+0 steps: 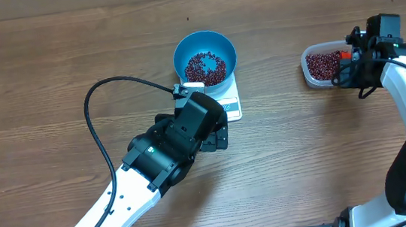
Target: Scoop item into bowl and weigh 150g on scale
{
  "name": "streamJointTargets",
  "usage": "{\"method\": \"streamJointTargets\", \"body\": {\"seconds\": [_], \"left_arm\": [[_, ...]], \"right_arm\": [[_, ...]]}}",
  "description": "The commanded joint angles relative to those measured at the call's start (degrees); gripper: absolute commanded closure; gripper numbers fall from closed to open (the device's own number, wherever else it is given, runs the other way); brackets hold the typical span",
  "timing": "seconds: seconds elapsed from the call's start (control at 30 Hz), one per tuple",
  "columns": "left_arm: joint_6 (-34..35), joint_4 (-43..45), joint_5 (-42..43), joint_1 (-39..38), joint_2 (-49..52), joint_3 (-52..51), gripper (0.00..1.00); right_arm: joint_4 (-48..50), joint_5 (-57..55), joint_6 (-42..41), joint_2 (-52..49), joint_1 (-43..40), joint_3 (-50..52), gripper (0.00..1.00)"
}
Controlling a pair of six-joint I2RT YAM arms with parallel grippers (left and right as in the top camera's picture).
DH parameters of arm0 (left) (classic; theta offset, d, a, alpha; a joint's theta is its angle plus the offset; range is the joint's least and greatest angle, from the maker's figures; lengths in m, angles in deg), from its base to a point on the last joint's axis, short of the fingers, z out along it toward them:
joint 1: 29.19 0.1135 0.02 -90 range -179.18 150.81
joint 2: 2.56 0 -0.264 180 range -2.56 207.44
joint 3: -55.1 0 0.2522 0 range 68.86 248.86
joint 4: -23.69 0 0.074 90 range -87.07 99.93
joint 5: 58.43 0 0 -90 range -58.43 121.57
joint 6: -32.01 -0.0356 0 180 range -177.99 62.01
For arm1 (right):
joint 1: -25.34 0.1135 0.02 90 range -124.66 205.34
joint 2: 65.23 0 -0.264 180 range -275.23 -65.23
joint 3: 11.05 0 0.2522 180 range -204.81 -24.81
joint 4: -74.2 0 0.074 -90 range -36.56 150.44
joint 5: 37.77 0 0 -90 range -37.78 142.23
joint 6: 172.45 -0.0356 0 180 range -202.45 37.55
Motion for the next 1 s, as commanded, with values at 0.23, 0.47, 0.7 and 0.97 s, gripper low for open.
{"method": "streamJointTargets", "body": {"seconds": [0.23, 0.47, 0.7, 0.97], "left_arm": [[0.7, 0.1, -0.6, -0.1, 0.2, 0.2, 0.01], [0.7, 0.1, -0.6, -0.1, 0.2, 0.2, 0.0], [0.7, 0.1, -0.6, -0.1, 0.2, 0.2, 0.0], [0.7, 0.1, -0.6, -0.1, 0.2, 0.2, 0.01]], "right_arm": [[-0.9, 5.8, 0.3, -4.5, -0.4, -0.1, 0.96], [-1.4, 12.3, 3.2, -5.2, -0.4, -0.1, 0.96], [-1.3, 17.6, 6.0, -5.2, -0.4, -0.1, 0.96], [-0.6, 19.3, 6.0, -5.2, -0.4, -0.1, 0.96]]}}
